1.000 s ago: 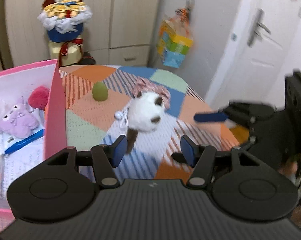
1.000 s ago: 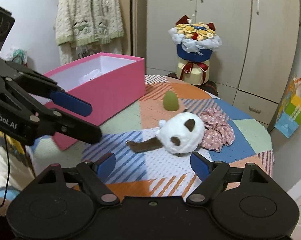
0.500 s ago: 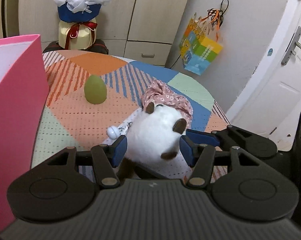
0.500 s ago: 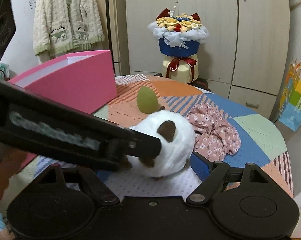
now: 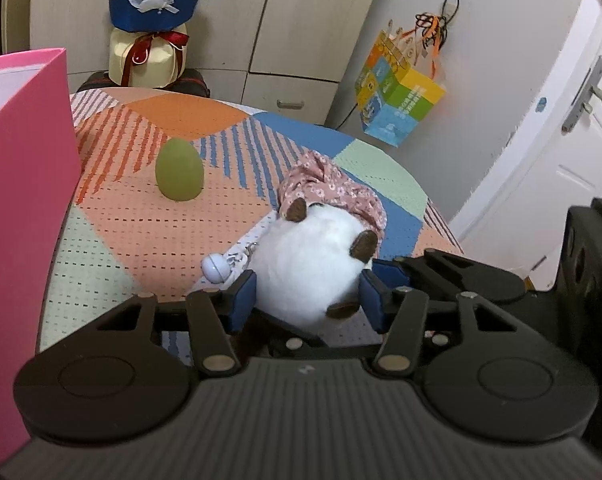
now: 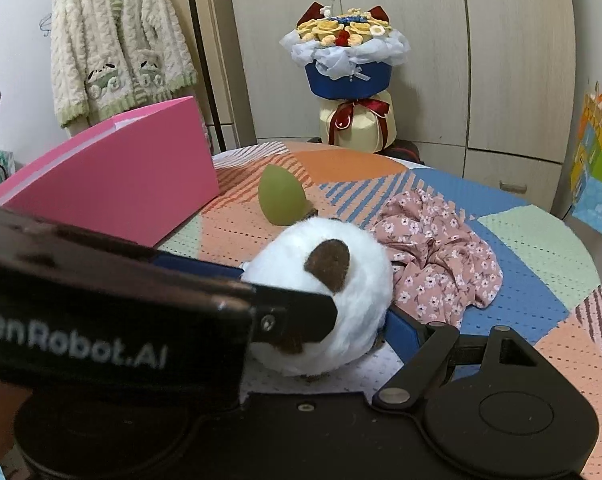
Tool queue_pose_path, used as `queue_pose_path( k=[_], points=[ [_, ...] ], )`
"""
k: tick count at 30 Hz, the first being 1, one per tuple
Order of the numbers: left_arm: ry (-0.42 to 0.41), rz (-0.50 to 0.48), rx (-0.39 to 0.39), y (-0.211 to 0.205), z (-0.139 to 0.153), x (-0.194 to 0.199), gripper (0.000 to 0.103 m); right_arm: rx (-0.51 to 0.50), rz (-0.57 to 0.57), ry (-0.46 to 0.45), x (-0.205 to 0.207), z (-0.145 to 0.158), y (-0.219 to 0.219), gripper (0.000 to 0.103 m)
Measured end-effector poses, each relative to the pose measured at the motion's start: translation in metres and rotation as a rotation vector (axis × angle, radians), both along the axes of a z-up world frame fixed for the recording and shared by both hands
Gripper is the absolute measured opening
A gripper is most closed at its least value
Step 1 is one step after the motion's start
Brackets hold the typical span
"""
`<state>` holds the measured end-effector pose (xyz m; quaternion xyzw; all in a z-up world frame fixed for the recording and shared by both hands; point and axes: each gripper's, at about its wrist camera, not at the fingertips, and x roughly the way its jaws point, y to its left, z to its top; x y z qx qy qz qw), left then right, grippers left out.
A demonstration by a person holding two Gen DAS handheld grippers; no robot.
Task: Organize soft objects
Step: 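Close the left gripper on the white-and-brown cat plush and lift it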
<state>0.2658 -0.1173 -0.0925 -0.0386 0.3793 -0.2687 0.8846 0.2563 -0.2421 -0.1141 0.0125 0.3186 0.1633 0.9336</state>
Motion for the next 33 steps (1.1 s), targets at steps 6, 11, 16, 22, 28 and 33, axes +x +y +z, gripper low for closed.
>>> queue_pose_path(
  k=[6,11,16,22,28,33],
  points=[
    [-0.013,-0.011,0.036,-0.003,0.003,-0.009,0.051,0.001,-0.018,-0.013,-0.008,0.001,0.004,0.077],
    [-0.009,-0.020,0.054,0.000,0.008,-0.020,0.051,0.008,-0.032,-0.010,-0.019,0.003,0.008,0.077],
    [0.019,-0.038,0.088,0.003,0.014,-0.031,0.051,0.026,-0.033,0.009,-0.031,0.006,0.013,0.076],
    [0.015,-0.062,0.099,0.009,0.022,-0.052,0.051,0.029,-0.038,0.010,-0.054,0.012,0.020,0.077],
    [-0.009,-0.115,0.098,0.015,0.034,-0.075,0.051,0.022,-0.060,-0.024,-0.080,0.021,0.023,0.077],
    [0.001,-0.169,0.079,0.025,0.043,-0.097,0.051,-0.019,-0.060,-0.037,-0.104,0.033,0.032,0.077]
  ],
)
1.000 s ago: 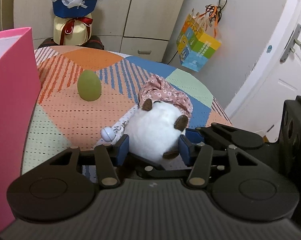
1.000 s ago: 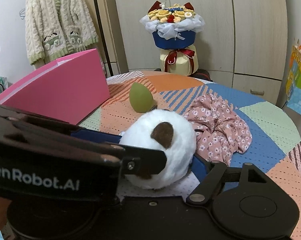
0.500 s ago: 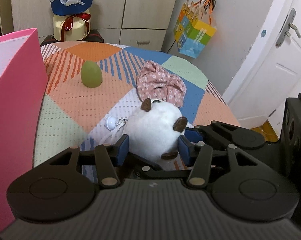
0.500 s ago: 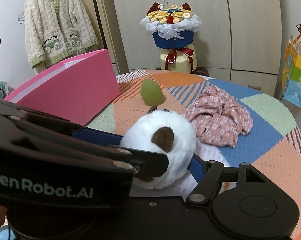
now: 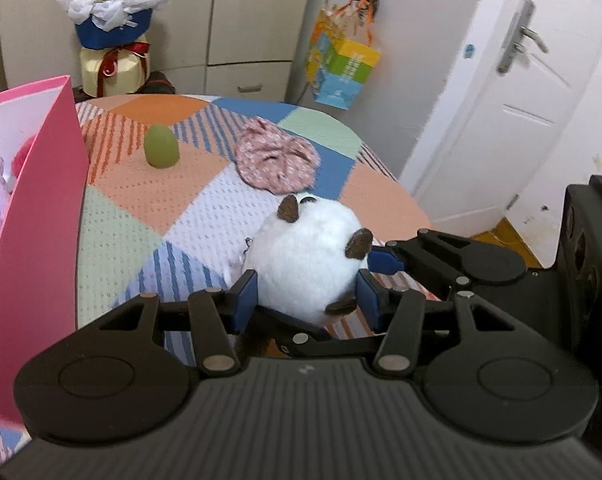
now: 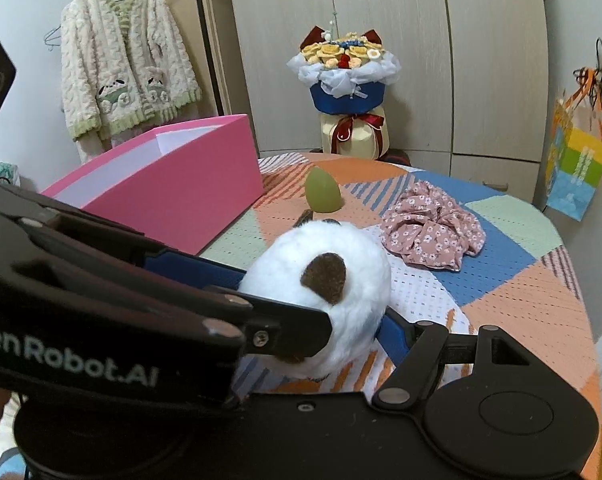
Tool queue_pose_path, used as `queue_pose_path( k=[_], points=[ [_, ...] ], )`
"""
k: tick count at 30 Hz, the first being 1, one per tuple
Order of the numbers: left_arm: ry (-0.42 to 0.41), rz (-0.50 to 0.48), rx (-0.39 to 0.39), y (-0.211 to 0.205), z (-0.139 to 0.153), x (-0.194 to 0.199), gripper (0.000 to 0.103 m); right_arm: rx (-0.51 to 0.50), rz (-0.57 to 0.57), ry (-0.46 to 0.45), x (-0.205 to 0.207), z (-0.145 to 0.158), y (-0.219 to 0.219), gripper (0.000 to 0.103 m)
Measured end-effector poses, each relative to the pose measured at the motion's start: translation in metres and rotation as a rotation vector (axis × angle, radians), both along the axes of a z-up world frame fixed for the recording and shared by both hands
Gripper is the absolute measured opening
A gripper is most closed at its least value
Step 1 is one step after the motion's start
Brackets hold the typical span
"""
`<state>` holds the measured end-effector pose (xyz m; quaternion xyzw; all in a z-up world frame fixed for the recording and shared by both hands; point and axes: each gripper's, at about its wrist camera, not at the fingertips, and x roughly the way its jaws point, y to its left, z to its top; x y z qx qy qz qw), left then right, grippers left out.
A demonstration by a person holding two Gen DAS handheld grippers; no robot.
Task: Organize soft objects
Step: 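Close the left gripper on the white-and-brown cat plush and lift it, then carry the cat plush over the pink box and open the left gripper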
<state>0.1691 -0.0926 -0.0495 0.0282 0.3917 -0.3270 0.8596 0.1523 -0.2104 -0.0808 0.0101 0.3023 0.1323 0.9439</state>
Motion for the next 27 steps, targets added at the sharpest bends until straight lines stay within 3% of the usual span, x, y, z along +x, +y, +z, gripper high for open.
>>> queue_pose_path(
  k=[10,16,21,27],
  points=[
    [0.058,-0.088,-0.005,0.032,0.025,-0.041,0.050,-0.071,0.049,0.031,-0.050,0.028,0.026,0.076],
    [0.041,-0.120,-0.003,0.058,0.054,-0.073,0.050,-0.105,0.120,0.002,-0.083,0.056,0.047,0.075],
    [0.066,-0.116,-0.001,0.085,0.075,-0.090,0.049,-0.072,0.184,0.033,-0.096,0.076,0.065,0.076],
    [0.061,-0.090,-0.031,0.120,0.097,-0.099,0.050,-0.073,0.275,-0.002,-0.104,0.096,0.089,0.076]
  ],
)
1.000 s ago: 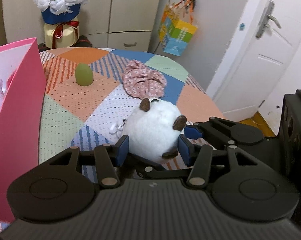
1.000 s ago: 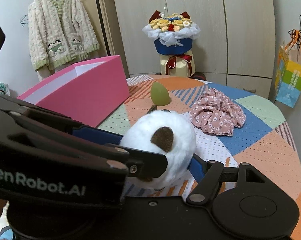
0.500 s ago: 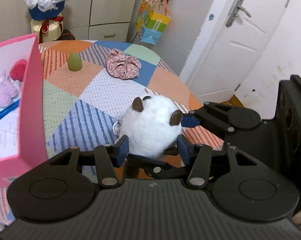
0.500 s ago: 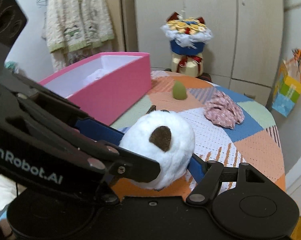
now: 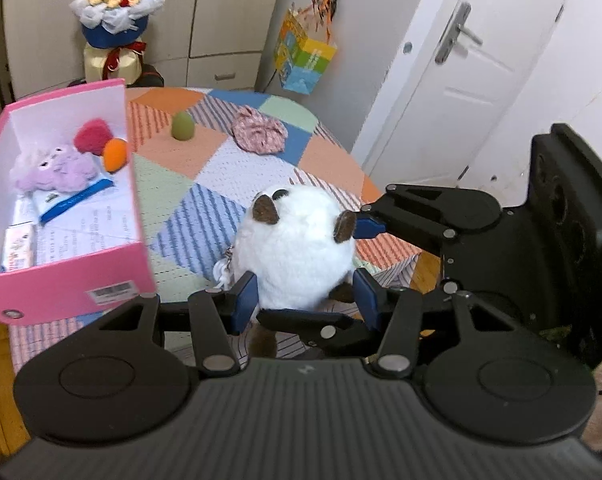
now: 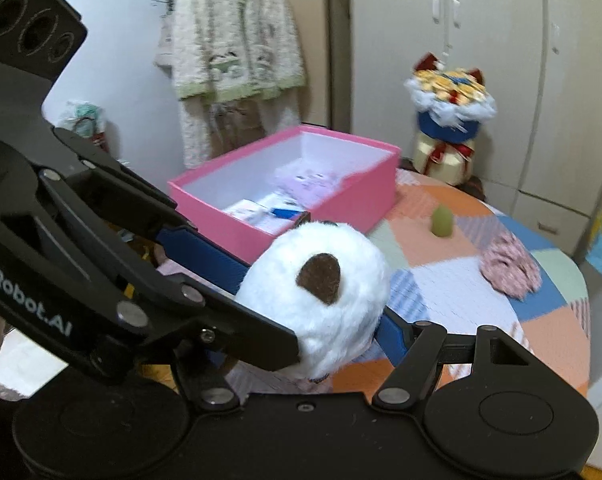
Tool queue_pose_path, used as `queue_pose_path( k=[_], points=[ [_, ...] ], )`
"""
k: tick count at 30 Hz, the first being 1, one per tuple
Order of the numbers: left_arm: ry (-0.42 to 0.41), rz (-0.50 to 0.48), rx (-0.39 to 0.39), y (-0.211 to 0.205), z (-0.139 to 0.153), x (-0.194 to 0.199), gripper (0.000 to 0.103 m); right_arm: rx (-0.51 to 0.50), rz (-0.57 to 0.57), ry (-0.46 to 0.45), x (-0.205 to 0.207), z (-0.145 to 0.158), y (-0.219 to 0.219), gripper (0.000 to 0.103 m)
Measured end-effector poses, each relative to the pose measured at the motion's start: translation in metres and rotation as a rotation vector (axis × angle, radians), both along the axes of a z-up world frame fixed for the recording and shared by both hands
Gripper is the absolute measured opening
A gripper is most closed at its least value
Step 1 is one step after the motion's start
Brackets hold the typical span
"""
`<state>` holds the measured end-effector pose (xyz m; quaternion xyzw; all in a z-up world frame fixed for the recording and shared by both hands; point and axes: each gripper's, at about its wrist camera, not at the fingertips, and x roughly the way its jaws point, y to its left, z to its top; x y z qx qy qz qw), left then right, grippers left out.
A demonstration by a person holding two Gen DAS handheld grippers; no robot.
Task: Organize soft objects
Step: 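Carry the cat plush over the pink box and open the left gripper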
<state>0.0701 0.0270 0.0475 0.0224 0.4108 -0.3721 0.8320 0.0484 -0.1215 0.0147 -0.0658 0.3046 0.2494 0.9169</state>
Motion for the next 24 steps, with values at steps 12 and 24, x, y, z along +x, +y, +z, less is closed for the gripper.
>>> queue_pose_path(
  k=[12,24],
  points=[
    [-0.146,0.148,-0.106,0.062,0.038,0.029,0.050,0.086,0.087,-0.107,0.049,0.041,0.038,0.076],
    [-0.046,0.308,-0.143,0.104,-0.001,0.129,0.050,0.200,0.104,0.033,0.157,0.006,0.074,0.076]
  ],
)
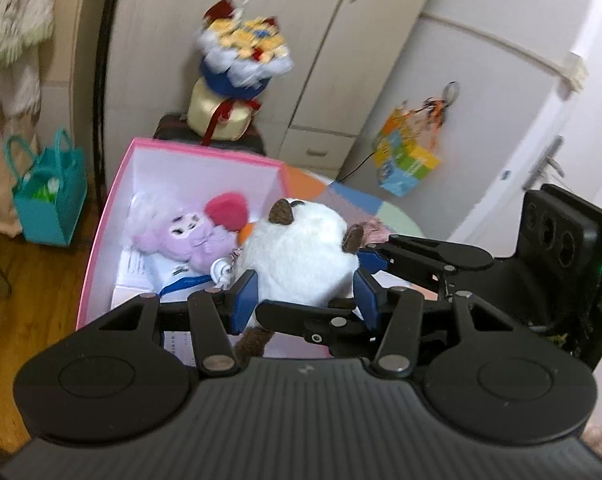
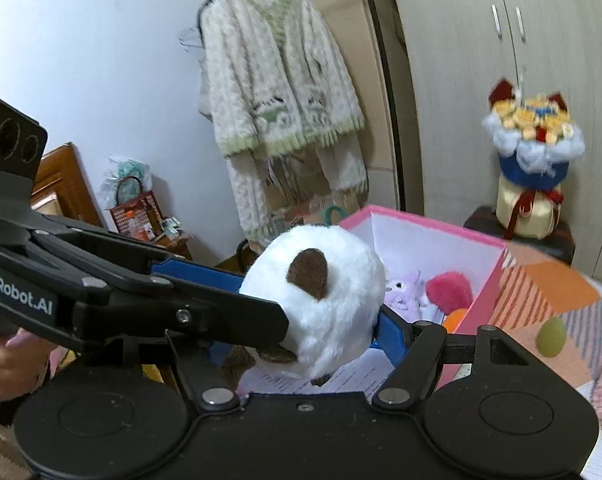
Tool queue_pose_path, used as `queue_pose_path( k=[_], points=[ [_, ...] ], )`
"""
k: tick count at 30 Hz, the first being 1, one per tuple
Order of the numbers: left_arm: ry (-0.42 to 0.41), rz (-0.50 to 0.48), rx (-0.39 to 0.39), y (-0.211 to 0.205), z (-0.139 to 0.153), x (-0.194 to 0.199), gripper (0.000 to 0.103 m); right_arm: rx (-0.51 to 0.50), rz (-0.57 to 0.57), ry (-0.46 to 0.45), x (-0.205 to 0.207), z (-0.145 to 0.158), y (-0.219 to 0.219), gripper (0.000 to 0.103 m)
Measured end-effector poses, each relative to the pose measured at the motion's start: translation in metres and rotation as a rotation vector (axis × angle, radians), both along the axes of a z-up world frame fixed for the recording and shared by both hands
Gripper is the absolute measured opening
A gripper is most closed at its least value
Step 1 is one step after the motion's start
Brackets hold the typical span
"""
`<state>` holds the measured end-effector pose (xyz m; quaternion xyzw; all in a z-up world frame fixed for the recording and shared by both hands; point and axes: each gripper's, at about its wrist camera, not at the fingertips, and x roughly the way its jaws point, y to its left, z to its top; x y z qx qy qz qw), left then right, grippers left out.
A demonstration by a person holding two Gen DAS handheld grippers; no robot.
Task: Organize soft objects
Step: 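Carry the cat plush over the pink box and open the left gripper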
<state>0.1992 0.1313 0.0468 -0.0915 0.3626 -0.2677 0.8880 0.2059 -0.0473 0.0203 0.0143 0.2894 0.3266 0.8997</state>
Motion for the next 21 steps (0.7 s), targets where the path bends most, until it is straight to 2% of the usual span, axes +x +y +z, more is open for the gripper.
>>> queue_pose_path(
  k=[3,7,12,18,21],
  points=[
    [0.076,0.015,-0.044,0.008,-0.018,0.022,0.050,-0.005,-0.002,0.058,0.019,-0.013,0.004,0.076],
    [0.110,0.018,-0.061,0.014,-0.032,0.032,0.050,-0.029,0.004,0.079,0.029,-0.022,0.009,0.076],
    [0.139,0.032,-0.047,0.016,-0.048,0.046,0.050,-0.109,0.003,0.074,0.041,-0.030,0.023,0.076],
    [0.212,0.043,-0.049,0.021,-0.071,0.058,0.050,-0.257,0.027,0.065,0.047,-0.042,0.043,0.076],
    [0.221,0.051,-0.044,0.023,-0.077,0.058,0.050,-0.312,0.051,0.060,0.048,-0.046,0.050,0.076]
  ],
)
